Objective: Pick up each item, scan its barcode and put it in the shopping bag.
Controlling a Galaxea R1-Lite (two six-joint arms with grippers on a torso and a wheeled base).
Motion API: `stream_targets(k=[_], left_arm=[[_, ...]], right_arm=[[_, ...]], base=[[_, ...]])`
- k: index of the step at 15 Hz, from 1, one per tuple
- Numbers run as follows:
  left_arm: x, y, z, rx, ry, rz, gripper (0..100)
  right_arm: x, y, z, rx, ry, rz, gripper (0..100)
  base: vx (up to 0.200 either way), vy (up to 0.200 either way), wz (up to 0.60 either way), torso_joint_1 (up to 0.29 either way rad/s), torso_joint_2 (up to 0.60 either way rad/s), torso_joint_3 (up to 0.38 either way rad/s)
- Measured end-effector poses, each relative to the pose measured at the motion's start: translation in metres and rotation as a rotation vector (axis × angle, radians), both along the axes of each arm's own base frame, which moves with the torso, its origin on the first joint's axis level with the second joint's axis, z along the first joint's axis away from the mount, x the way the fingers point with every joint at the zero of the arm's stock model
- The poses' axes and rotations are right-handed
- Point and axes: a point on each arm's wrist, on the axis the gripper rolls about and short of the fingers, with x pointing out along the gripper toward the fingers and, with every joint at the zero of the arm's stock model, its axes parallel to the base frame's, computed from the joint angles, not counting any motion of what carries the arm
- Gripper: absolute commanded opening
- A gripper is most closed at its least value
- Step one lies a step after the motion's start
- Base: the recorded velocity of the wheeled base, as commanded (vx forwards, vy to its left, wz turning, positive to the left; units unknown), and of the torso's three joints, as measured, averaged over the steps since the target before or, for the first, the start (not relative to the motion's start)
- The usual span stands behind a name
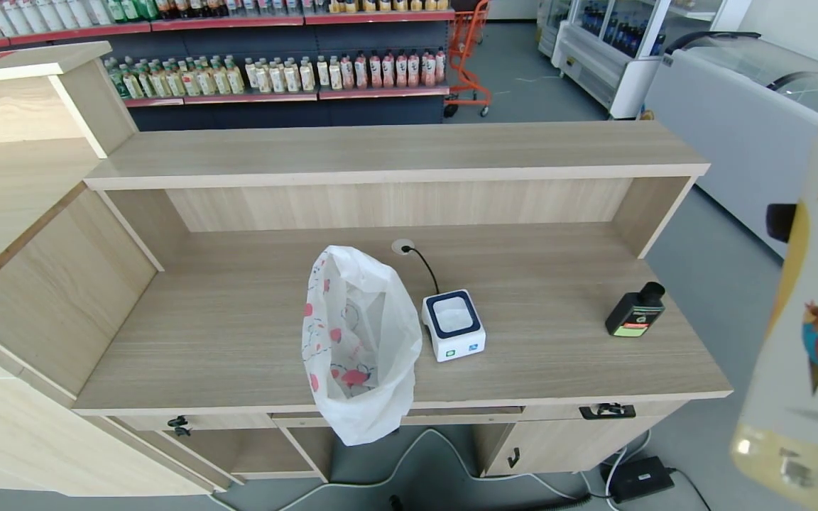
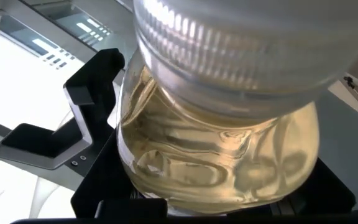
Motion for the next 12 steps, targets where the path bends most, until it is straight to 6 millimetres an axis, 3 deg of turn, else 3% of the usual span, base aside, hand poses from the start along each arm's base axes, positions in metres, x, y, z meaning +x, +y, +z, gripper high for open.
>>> stream_targets(k=[12], left_arm=[[0.0000,0.0000,0.0000,0.000,0.000,0.000,100]], right_arm=[[0.0012,-0.0006,-0.0105,-0.014,-0.042,-0.019,0]], base=[[0.000,0.000,0.00,0.000,0.00,0.000]])
